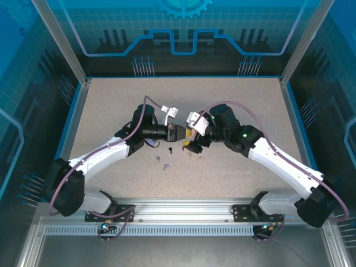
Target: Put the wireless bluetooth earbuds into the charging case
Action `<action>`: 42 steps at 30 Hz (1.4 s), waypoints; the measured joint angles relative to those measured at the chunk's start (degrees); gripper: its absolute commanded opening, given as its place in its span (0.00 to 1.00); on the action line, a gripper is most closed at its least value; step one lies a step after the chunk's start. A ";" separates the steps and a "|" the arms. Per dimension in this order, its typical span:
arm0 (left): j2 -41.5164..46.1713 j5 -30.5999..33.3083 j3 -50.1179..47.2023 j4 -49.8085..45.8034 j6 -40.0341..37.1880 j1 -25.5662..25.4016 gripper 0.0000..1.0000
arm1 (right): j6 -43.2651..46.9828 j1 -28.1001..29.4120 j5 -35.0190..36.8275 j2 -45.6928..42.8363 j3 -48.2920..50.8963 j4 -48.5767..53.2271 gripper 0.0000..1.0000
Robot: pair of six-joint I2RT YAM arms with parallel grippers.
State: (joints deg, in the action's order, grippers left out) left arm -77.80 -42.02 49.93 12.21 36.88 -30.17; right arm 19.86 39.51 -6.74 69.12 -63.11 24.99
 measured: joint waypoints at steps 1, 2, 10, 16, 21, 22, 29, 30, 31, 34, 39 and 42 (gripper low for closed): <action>0.87 0.68 -0.44 0.42 -0.48 0.00 0.23 | -0.57 -0.33 -0.76 -1.18 0.04 0.09 1.00; 1.99 1.44 -1.01 1.03 -1.01 0.00 0.22 | -1.29 -0.81 -1.88 -2.93 0.13 0.15 1.00; 11.96 9.33 -7.78 9.46 -5.55 0.00 0.22 | -13.79 -3.23 -11.82 -16.83 7.91 -6.43 1.00; 18.03 11.82 -12.37 19.30 -11.13 0.00 0.22 | -24.85 -4.07 -15.17 -20.20 14.62 -15.15 1.00; 18.97 11.80 -14.97 29.66 -16.06 0.00 0.18 | -30.14 -4.37 -17.59 -19.91 15.28 -20.02 1.00; 18.86 11.78 -15.39 31.76 -16.65 0.00 0.18 | -30.71 -4.37 -18.01 -19.63 14.88 -20.59 1.00; 14.38 11.54 -16.70 48.24 -19.06 -0.07 0.13 | -31.45 -4.39 -20.76 -15.67 7.87 -22.64 0.98; 13.75 11.34 -16.76 49.83 -19.06 -0.07 0.13 | -31.43 -4.39 -20.98 -14.99 6.69 -22.84 0.98; 12.87 11.13 -16.76 51.71 -19.04 -0.09 0.12 | -31.41 -4.39 -21.20 -14.25 5.57 -22.95 0.97; 11.21 10.69 -16.76 55.25 -18.95 -0.11 0.12 | -31.26 -4.44 -21.46 -11.85 2.36 -22.97 0.97; 10.25 10.38 -16.79 58.60 -18.80 -0.50 0.11 | -30.97 -4.44 -21.33 -9.05 0.44 -23.15 0.96; 10.05 10.25 -16.98 59.87 -18.38 -0.76 0.11 | -30.80 -4.44 -21.20 -7.61 0.11 -23.23 0.95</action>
State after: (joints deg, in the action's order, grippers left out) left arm -67.75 -31.77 32.95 72.07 18.50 -30.94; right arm -10.94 35.07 -27.94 61.52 -63.00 1.76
